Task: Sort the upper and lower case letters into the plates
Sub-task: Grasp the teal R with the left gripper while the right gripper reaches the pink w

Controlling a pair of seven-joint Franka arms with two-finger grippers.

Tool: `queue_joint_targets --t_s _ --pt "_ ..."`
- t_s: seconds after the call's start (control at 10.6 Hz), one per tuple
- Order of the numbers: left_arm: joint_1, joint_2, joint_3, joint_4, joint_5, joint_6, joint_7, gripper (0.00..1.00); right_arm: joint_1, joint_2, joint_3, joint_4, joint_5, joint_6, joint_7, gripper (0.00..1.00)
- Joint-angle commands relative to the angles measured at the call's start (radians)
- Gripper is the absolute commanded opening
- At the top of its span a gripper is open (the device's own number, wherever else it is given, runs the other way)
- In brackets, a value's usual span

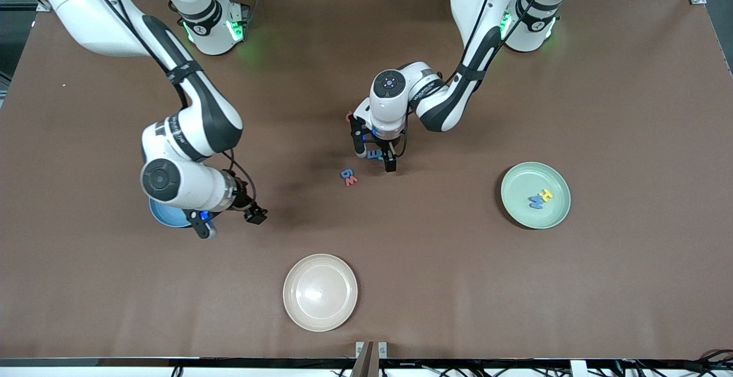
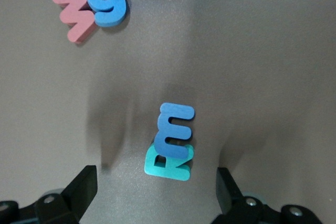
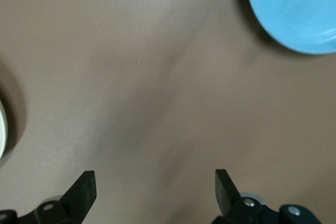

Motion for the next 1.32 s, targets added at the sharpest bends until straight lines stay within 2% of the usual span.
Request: queue_joint_targets --t_s 0.0,0.47,0.85,1.04,1.23 --pt "-0.003 0.011 0.004 0.018 -0.034 0.006 0.036 1.0 0.012 0.02 -0.002 0.009 0.018 0.011 0.052 1.0" --pt "-0.012 0.032 0.004 0.033 -0.052 0.006 0.039 0.93 0.133 0.053 -0.003 0.004 0.012 0.103 0.108 1.0" --pt "-0.014 0.034 0.004 0.043 -0.066 0.006 0.037 0.79 0.195 0.071 -0.003 -0.01 0.012 0.159 0.119 1.0" --pt "-0.025 0.032 0.004 0.041 -0.078 0.004 0.036 0.59 0.204 0.082 -0.003 -0.01 0.012 0.164 0.128 1.0" --pt "-0.025 0.023 0.004 0.027 -0.08 -0.003 0.036 0.26 0.224 0.097 -0.003 -0.01 0.012 0.202 0.154 1.0"
